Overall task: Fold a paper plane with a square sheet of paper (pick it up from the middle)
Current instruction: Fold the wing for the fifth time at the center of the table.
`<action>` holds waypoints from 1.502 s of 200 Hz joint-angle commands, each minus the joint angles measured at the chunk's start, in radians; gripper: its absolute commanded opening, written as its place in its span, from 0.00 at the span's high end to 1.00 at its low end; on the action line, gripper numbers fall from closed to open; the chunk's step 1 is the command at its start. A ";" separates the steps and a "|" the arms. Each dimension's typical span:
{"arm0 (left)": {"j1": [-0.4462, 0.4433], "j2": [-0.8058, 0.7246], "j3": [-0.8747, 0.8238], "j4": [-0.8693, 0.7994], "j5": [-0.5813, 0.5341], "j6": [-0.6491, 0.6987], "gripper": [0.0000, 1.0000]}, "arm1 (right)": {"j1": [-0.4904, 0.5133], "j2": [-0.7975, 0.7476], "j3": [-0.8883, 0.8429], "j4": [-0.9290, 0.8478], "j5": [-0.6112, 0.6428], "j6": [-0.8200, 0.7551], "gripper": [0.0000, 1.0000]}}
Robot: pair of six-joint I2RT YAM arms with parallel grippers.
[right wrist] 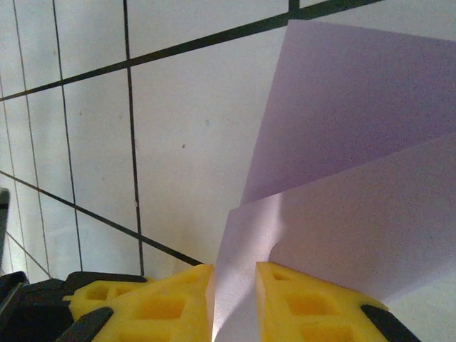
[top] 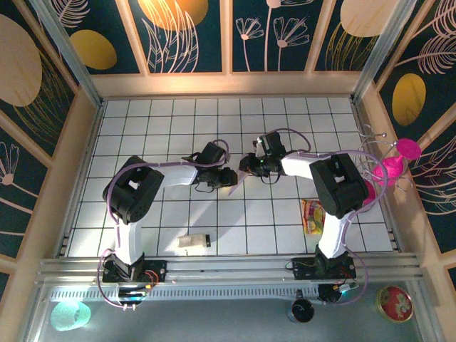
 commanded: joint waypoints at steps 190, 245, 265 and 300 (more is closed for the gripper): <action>-0.012 0.175 -0.061 -0.038 -0.122 0.047 0.80 | 0.008 0.050 0.059 -0.036 -0.032 -0.057 0.77; -0.012 0.178 -0.062 -0.035 -0.119 0.047 0.80 | 0.010 0.081 0.075 -0.058 -0.028 -0.067 0.77; -0.013 0.176 -0.064 -0.034 -0.118 0.047 0.80 | 0.010 0.092 0.079 -0.072 -0.024 -0.071 0.78; -0.013 0.164 -0.064 -0.035 -0.119 0.047 0.80 | 0.012 0.110 0.090 -0.115 0.008 -0.080 0.78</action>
